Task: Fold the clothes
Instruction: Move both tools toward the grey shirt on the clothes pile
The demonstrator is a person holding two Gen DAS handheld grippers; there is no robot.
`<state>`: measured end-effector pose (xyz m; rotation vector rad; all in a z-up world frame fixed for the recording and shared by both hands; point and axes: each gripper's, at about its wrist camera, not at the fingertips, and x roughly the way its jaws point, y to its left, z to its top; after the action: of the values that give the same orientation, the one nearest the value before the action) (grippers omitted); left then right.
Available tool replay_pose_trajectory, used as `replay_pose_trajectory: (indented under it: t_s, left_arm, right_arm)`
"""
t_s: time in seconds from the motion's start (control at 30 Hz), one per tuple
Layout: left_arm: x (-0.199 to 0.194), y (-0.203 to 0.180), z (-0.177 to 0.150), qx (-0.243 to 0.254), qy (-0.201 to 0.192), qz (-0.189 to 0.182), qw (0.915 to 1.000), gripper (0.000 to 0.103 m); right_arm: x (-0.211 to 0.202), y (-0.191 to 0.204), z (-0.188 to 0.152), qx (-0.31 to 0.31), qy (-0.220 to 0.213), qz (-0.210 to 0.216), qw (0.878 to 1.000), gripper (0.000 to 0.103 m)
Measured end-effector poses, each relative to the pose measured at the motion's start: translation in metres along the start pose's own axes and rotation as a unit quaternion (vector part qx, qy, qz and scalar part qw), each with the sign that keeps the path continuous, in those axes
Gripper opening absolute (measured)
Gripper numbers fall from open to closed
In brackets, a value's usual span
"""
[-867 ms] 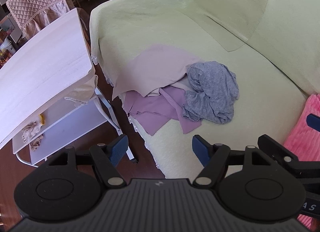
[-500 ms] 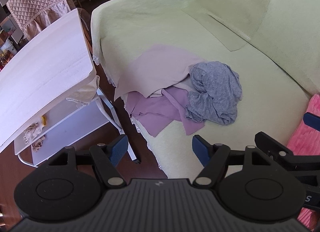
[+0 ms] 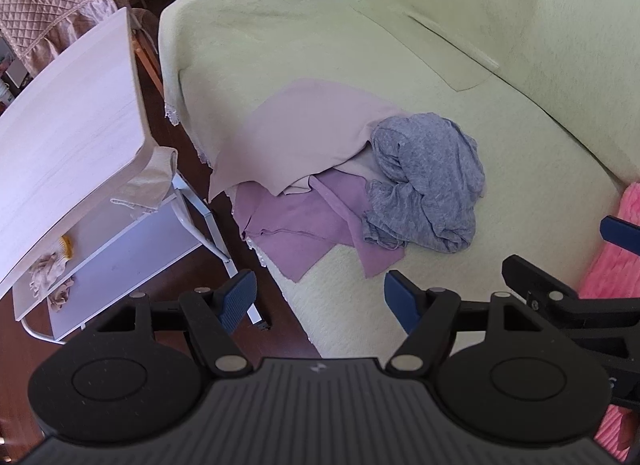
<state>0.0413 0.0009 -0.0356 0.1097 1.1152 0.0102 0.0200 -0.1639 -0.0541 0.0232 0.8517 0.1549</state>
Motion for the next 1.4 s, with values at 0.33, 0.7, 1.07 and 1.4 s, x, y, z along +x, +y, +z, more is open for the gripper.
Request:
replay_pose_trajectory:
  t_s: [0.33,0.7,1.07,1.4]
  left_arm:
    - [0.035,0.0,0.031,0.039,0.02,-0.021,0.9988,0.073]
    - [0.059,0.01,0.049,0.041,0.033,-0.033,0.9981,0.073]
    - [0.096,0.018,0.043,0.042,0.066,-0.023,0.9967,0.073]
    - [0.147,0.044,0.008,0.069,0.093,-0.002,0.9933,0.073]
  right_arm:
    - [0.032,0.003,0.025,0.024,0.012,-0.03,0.999,0.102]
    - [0.054,0.007,0.035,0.03,0.024,-0.045,0.998,0.102]
    - [0.07,0.004,0.018,0.014,0.021,-0.024,0.999,0.102]
    - [0.116,0.046,-0.006,-0.212,0.008,0.07,0.975,0.011]
